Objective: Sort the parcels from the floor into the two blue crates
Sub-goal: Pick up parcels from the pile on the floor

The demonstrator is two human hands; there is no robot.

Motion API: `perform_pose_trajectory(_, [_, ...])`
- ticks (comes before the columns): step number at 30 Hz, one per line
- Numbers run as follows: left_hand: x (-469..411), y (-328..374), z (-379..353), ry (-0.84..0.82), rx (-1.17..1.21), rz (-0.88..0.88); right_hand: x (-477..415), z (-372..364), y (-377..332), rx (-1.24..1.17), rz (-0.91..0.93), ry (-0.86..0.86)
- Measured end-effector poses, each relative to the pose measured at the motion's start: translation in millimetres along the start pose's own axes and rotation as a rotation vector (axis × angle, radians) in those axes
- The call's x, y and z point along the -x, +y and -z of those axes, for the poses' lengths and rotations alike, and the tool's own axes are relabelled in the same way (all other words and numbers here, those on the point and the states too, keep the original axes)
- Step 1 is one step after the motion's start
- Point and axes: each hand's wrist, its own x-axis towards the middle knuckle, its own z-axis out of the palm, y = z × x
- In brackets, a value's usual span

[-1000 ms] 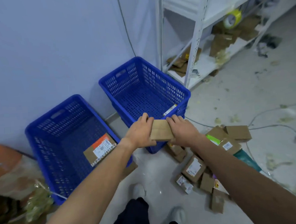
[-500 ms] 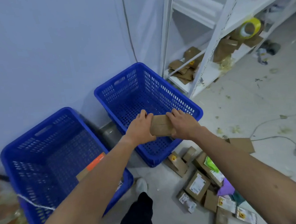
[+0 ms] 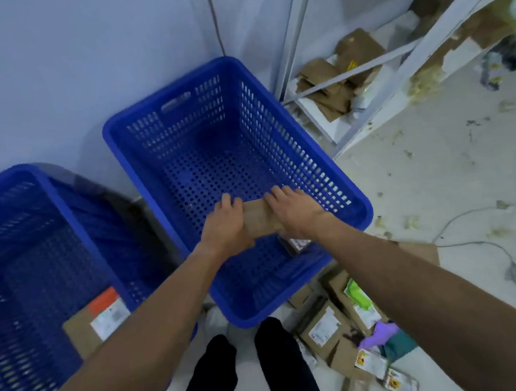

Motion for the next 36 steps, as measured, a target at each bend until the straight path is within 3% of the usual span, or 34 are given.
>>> perform_pose_trajectory(6, [-28.5, 8.7, -86.3, -0.250, -0.037, 0.140, -54.8, -84.2, 1.1, 0.090, 0.191, -0.197])
perform_pose_trajectory(17, [-55.7, 11.7, -180.5, -0.480, 0.037, 0.344, -120.4, -171.2, -18.1, 0.284, 0.385, -0.331])
perform_pose_trajectory(25, [-52.3, 18.7, -226.3, -0.582, 0.016, 0.428, -120.9, -218.8, -46.0, 0.444, 0.506, -0.369])
perform_pose_trajectory(29, [-49.1, 22.7, -241.5, -0.621, 0.028, 0.499, -120.2, -234.1, -55.9, 0.426, 0.493, -0.390])
perform_pose_trajectory(36, [-48.6, 18.7, -246.7, -0.614, 0.019, 0.464, -121.7, -235.0, -55.1, 0.398, 0.501, -0.431])
